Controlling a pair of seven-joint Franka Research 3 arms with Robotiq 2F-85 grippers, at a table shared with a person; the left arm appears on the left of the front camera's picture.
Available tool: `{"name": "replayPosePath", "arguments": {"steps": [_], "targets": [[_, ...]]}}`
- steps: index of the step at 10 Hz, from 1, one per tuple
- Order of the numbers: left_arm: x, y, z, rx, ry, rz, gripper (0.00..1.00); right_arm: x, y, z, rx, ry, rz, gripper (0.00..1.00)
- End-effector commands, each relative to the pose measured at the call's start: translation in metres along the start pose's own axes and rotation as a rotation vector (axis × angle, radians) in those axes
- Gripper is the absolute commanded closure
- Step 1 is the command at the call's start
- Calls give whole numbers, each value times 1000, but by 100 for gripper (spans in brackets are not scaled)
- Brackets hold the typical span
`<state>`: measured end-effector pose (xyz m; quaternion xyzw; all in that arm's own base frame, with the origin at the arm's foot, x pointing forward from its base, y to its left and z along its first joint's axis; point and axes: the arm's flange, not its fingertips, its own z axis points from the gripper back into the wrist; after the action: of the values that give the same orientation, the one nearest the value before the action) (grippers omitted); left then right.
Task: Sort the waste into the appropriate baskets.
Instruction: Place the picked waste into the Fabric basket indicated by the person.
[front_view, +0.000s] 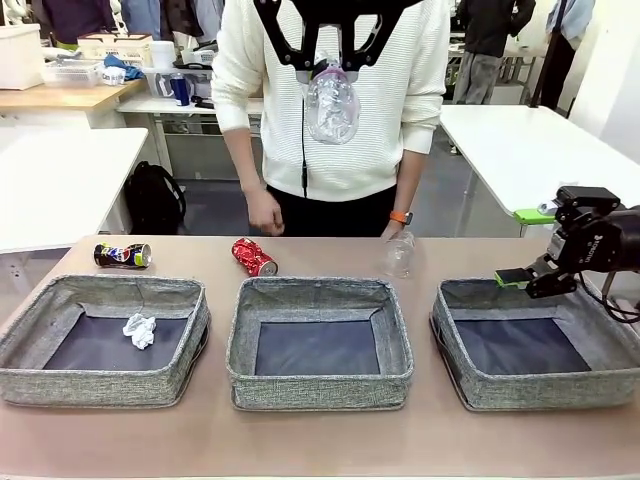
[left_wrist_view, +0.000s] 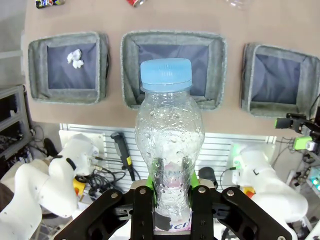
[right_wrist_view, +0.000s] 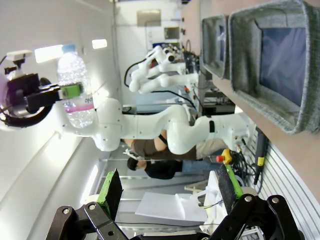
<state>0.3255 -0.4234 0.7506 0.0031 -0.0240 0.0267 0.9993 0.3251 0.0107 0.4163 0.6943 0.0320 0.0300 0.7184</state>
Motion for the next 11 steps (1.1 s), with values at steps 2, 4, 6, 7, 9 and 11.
{"name": "replayPosePath", "arguments": {"steps": [2, 4, 6, 7, 9, 11], "targets": [[-4, 0, 0, -15, 5, 13, 77, 2, 1, -2, 20, -5, 32, 0], [-4, 0, 0, -15, 5, 13, 77, 2, 1, -2, 20, -5, 32, 0], [-4, 0, 0, -15, 5, 13, 77, 2, 1, -2, 20, -5, 32, 0], [-4, 0, 0, -15, 5, 13, 77, 2, 1, -2, 20, -5, 32, 0], [-4, 0, 0, -15, 5, 13, 77, 2, 1, -2, 20, -5, 32, 0], [-4, 0, 0, -15, 5, 13, 77, 2, 1, -2, 20, -5, 32, 0]]}}
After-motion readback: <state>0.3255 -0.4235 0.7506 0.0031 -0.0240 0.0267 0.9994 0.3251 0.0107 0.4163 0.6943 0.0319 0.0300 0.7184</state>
